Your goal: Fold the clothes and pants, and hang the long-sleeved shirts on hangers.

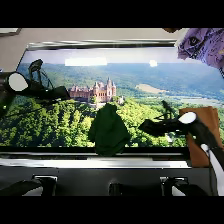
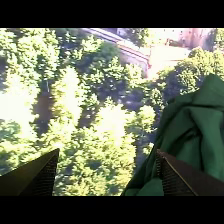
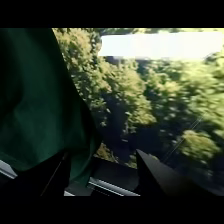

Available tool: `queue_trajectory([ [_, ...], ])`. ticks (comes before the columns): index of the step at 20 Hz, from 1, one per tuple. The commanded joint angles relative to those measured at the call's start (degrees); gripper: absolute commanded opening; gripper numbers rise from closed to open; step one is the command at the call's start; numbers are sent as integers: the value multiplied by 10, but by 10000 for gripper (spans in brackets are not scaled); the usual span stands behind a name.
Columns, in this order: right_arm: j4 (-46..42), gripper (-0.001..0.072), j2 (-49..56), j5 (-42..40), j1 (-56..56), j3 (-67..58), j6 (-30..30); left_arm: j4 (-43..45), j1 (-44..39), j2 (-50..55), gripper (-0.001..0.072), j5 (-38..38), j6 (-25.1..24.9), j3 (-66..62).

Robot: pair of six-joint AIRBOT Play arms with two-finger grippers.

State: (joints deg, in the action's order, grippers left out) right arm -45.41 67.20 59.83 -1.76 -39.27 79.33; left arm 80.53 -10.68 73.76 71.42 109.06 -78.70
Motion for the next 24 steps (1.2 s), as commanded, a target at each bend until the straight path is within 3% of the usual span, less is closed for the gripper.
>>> queue_trajectory([
  [1, 43, 488, 64, -34, -74, 10, -1, 0, 7, 0, 695, -1, -2, -1],
  [7, 62, 480, 77, -81, -135, 10, -2, -23, 7, 28, 697, -11, 4, -1],
  [8, 64, 392, 79, -82, -141, 10, -2, -38, 7, 39, 697, -24, 1, -1],
  [10, 74, 91, 78, -81, -143, 10, -13, -98, 7, 68, 696, -70, -29, -1],
  [11, 74, 24, 79, -87, -141, 10, -13, -136, 7, 84, 696, -91, -46, -1],
  [15, 69, 23, 77, -90, -141, 6, -5, -265, 7, 157, 696, -137, -131, -1],
  [18, 70, 24, 77, -79, -141, 7, -4, -364, -3, 217, 696, -150, -234, -1],
  [24, 71, 24, 77, -75, -141, 7, -4, -419, -43, 299, 696, -195, -325, -1],
])
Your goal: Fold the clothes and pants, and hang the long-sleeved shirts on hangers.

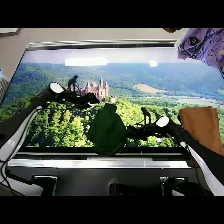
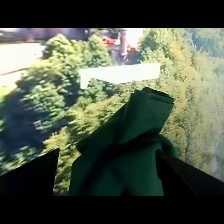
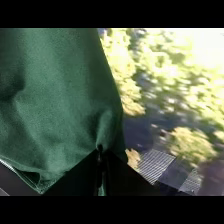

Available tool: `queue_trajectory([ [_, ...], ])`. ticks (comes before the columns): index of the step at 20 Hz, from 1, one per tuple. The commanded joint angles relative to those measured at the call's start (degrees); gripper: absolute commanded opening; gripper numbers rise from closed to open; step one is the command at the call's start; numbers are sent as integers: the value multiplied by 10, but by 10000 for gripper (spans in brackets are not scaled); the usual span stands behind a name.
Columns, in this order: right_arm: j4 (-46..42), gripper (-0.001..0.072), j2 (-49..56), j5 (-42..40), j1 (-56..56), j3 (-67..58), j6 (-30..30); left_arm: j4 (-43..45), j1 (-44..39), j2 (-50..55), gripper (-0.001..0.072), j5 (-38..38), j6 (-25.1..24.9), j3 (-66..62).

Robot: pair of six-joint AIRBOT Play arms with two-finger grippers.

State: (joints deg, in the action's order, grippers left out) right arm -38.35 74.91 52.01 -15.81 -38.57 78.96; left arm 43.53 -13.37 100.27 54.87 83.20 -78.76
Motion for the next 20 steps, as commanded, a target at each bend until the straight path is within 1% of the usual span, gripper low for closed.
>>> queue_trajectory([
  [1, 0, 24, 0, 4, 0, 0, 0, -53, -20, 38, 696, -42, -76, -1],
  [3, 0, 24, 0, 6, 0, 0, 0, -57, -24, 52, 695, -50, -85, -12],
  [9, 0, 24, 0, 5, 0, 0, 0, -56, -41, 82, 693, -43, -113, -63],
  [10, 0, 24, 0, 3, 0, 0, 0, -56, -45, 83, 667, -43, -113, -64],
  [11, 0, 24, 0, 2, 0, 0, 0, -56, -48, 87, 585, -39, -113, -64],
  [12, 0, 24, 0, 0, 0, 0, 0, -56, -50, 92, 564, -34, -112, -64],
  [14, 0, 24, 0, 0, 0, 0, 0, -56, -57, 101, 563, -23, -112, -66],
  [15, 0, 24, 0, 0, 0, 0, 0, -56, -58, 101, 488, -22, -113, -67],
  [16, 0, 24, 0, 0, 0, 0, 0, -56, -58, 101, 239, -21, -115, -69],
  [17, 0, 24, 0, 0, 0, -1, -1, -56, -54, 101, 15, -16, -117, -78],
  [19, -23, 23, 0, 7, 0, -16, 1, -56, -39, 100, 18, 6, -116, -115],
  [20, -52, 23, -2, 16, 0, -40, 9, -46, -26, 99, 17, 25, -111, -142],
])
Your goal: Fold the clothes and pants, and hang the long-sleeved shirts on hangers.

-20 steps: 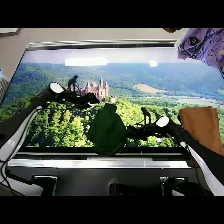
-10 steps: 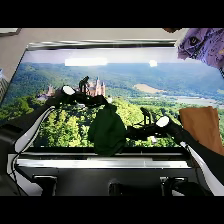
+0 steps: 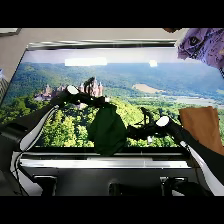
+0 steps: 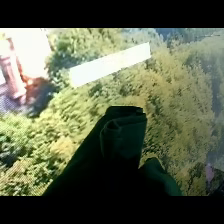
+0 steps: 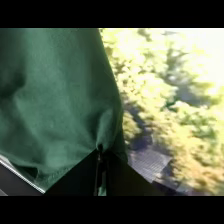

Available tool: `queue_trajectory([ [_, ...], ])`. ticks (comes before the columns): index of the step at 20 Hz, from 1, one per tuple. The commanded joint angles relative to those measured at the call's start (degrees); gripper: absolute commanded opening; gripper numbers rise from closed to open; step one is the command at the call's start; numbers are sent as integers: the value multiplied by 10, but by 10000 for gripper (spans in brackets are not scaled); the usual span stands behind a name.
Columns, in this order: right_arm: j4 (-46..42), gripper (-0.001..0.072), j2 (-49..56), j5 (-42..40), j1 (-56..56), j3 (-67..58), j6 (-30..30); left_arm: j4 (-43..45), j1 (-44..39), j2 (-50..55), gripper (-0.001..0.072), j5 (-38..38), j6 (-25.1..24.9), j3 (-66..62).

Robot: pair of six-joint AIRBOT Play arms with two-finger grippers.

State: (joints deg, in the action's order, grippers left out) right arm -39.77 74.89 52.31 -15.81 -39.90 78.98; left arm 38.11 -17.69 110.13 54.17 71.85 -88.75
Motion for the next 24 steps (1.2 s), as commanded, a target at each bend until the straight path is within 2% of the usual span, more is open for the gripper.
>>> queue_trajectory([
  [1, -81, 22, -7, 20, 1, -64, 30, 45, 32, -3, 16, 55, 29, -79],
  [3, -187, 22, -34, 17, 1, -160, 82, 157, 66, -18, 16, 105, 85, -162],
  [6, -402, 22, -67, 33, 1, -339, 183, 283, 120, -62, 16, 158, 144, -290],
  [9, -516, 23, -95, 60, 1, -503, 190, 342, 176, -168, 16, 157, 188, -322],
  [12, -556, 23, -134, 63, 1, -622, 188, 397, 215, -309, 16, 159, 197, -294],
  [18, -558, 23, -235, 73, 1, -675, 189, 539, 227, -538, 17, 181, 324, -286],
  [21, -555, 23, -255, 85, 1, -675, 204, 553, 227, -589, 17, 224, 332, -283],
  [24, -573, 23, -229, 92, 1, -675, 245, 548, 227, -593, 17, 252, 332, -248],
])
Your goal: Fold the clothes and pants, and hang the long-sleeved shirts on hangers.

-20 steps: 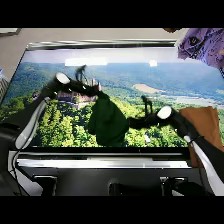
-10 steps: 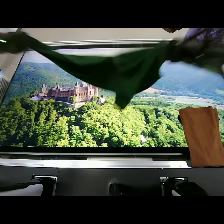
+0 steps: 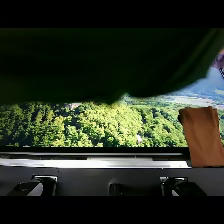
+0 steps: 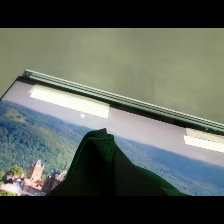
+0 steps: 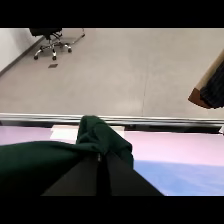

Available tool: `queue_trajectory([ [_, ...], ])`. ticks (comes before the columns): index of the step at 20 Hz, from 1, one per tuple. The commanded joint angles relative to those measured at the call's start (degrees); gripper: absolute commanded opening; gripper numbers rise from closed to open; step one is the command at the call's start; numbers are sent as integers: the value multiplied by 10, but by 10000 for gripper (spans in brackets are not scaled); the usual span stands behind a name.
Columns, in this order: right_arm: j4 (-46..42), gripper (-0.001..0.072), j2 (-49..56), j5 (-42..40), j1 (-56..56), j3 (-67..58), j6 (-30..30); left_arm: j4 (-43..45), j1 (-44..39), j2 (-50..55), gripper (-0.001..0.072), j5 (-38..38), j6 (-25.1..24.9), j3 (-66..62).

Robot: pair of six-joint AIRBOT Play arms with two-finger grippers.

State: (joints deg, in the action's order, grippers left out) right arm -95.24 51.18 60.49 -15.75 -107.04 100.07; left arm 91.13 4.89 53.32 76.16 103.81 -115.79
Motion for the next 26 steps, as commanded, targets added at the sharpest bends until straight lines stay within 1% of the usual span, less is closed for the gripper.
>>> queue_trajectory([
  [1, -26, 23, 29, 18, 0, -3, 51, 12, 1, -19, 17, 30, 12, 44],
  [3, -21, 24, 85, 41, 0, 3, 57, 6, 1, 7, 18, 23, 12, 97],
  [5, -14, 24, 162, 85, 0, 3, 57, -23, 1, 49, 19, 1, -13, 163],
  [7, -3, 24, 248, 125, 0, 3, 59, -60, 0, 108, 20, -36, -23, 232],
  [9, 12, 24, 342, 140, 0, 3, 59, -68, -5, 183, 19, -88, -22, 294],
  [11, 23, 24, 438, 113, 0, 3, 59, -68, -7, 273, 19, -143, -22, 324],
  [13, 33, 25, 522, 53, 0, 3, 61, -74, -7, 363, 19, -178, -22, 315],
  [15, 37, 27, 580, 3, 0, 3, 81, -76, -6, 429, 19, -193, -22, 295],
  [17, 37, 32, 604, -18, 0, 3, 124, -76, -6, 469, 19, -199, -23, 267],
  [18, 37, 83, 604, -22, 0, 3, 138, -76, -6, 478, 20, -201, -23, 256],
  [19, 38, 132, 602, -24, 0, 2, 140, -76, -5, 481, 38, -205, -23, 249],
  [20, 40, 192, 598, -17, 0, -2, 138, -76, -3, 481, 181, -207, -23, 243],
  [21, 43, 294, 592, -2, 3, -8, 127, -76, 0, 479, 483, -199, -23, 232],
  [22, 62, 385, 582, 15, 8, -13, 87, -76, 7, 476, 694, -176, -23, 214],
  [23, 89, 439, 566, 35, 18, -16, 34, -76, 16, 474, 698, -140, -37, 192],
  [24, 115, 448, 544, 60, 34, -16, -19, -76, 26, 470, 698, -92, -69, 168],
  [25, 129, 474, 520, 87, 53, -16, -65, -76, 36, 465, 698, -49, -101, 151],
  [26, 134, 485, 497, 108, 72, -15, -102, -88, 54, 452, 698, -26, -100, 147],
])
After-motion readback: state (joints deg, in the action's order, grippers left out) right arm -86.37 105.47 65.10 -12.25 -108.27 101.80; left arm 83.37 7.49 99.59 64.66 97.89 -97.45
